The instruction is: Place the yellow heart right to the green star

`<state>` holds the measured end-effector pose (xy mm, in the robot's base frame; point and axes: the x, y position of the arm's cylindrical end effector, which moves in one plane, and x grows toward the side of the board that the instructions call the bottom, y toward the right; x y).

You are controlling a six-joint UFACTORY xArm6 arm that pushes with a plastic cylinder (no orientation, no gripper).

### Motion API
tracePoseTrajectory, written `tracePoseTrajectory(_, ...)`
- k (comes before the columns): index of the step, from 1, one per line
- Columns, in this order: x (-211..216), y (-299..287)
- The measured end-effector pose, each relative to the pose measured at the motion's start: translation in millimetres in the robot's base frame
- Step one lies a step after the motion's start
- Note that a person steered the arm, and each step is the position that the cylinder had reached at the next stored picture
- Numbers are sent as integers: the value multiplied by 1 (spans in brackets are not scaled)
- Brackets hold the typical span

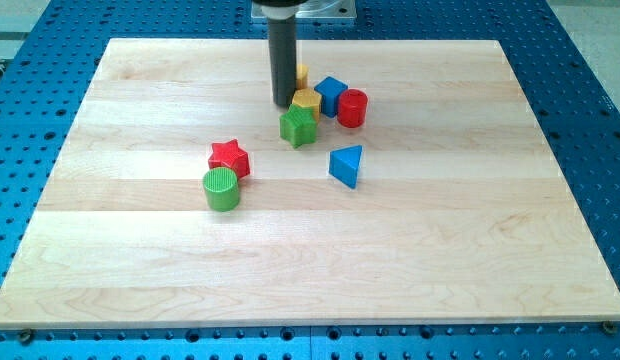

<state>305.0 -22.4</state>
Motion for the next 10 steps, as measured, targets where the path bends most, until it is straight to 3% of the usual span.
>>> tracePoseTrajectory(1, -12, -30)
tracePoseTrajectory(2, -27, -15)
tracePoseTrajectory(3, -40, 42)
tracePoseTrajectory(4, -75, 29)
tracePoseTrajectory(5, -77, 51)
tracePoseTrajectory(6, -12, 111)
tracePoseTrajectory(7, -27, 121)
tracePoseTrajectory(9, -110, 90)
tracePoseTrajectory(10, -74, 140)
